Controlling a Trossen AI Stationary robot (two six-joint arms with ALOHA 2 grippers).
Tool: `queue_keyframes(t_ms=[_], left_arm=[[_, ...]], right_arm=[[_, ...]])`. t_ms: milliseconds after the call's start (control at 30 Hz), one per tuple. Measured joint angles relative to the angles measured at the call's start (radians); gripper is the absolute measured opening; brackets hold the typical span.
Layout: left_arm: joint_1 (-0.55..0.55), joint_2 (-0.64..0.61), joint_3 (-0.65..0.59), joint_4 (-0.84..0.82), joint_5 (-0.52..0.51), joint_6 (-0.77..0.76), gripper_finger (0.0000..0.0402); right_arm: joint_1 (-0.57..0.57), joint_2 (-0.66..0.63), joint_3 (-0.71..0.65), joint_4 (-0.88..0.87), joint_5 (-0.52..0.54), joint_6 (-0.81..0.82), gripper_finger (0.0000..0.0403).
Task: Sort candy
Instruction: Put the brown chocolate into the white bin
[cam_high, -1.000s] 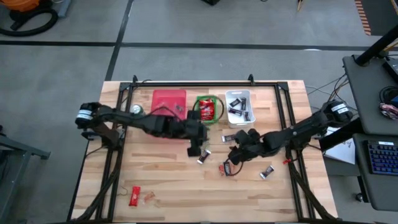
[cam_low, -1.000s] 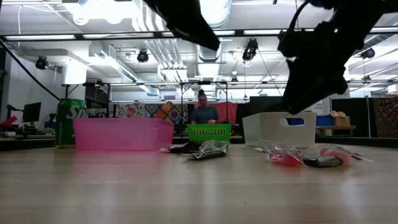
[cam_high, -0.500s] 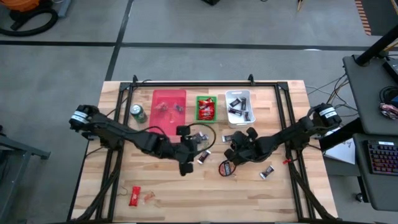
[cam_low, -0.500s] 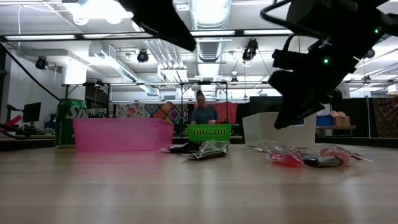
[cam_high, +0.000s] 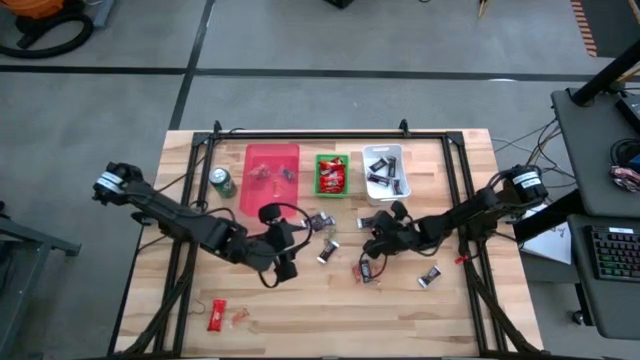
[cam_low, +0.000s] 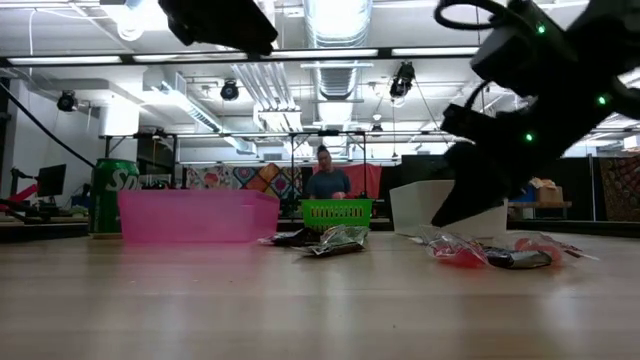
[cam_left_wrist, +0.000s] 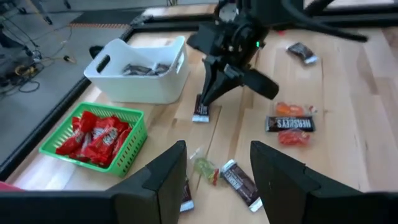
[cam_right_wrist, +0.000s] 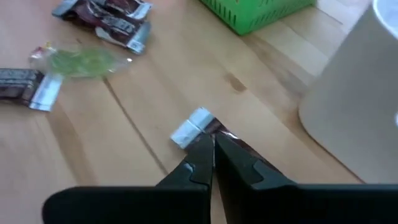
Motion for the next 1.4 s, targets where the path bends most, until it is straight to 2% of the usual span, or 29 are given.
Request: queue_keyframes(t_ms=[200, 333, 467, 567, 667, 800, 900, 1067, 1267, 1400], left_arm=[[-0.013, 0.005, 0.003, 0.012, -0.037, 0.0, 0.0162], [-0.012, 0.027, 0.003, 0.016, -0.041, 0.0, 0.0162], [-0.009, 0.055, 0.004, 0.026, -0.045, 0.0, 0.0162], [-0.008, 0.09, 0.004, 0.058, -0.045, 0.001, 0.0162], [-0.008, 0.138, 0.004, 0.102, -0.045, 0.02, 0.0162], [-0.007, 0.215, 0.004, 0.184, -0.044, 0.081, 0.0156], [-0.001, 0.287, 0.005, 0.309, -0.043, 0.144, 0.0142], [0.041, 0.404, 0.005, 0.5, 0.016, 0.208, 0.0091], [0.107, 0.508, 0.005, 0.646, 0.037, 0.208, 0.0012], [0.13, 0.57, 0.005, 0.73, 0.046, 0.208, 0.0009]], right_arm=[[-0.02, 0.0, -0.126, 0.199, -0.021, -0.046, 0.0009], [-0.019, -0.001, -0.162, 0.256, -0.037, -0.011, 0.0009], [-0.009, -0.002, -0.161, 0.276, -0.099, 0.075, 0.0009], [0.023, -0.001, -0.121, 0.27, -0.168, 0.137, 0.0009], [0.048, -0.001, -0.066, 0.256, -0.187, 0.191, 0.0009], [0.049, -0.008, 0.012, 0.134, -0.233, 0.203, 0.0009], [0.047, -0.022, 0.079, -0.024, -0.267, 0.22, 0.0009], [0.044, -0.052, 0.162, -0.285, -0.364, 0.244, 0.0009], [0.045, -0.137, 0.181, -0.421, -0.415, 0.24, 0.0009], [0.044, -0.208, 0.181, -0.518, -0.418, 0.244, 0.0009]])
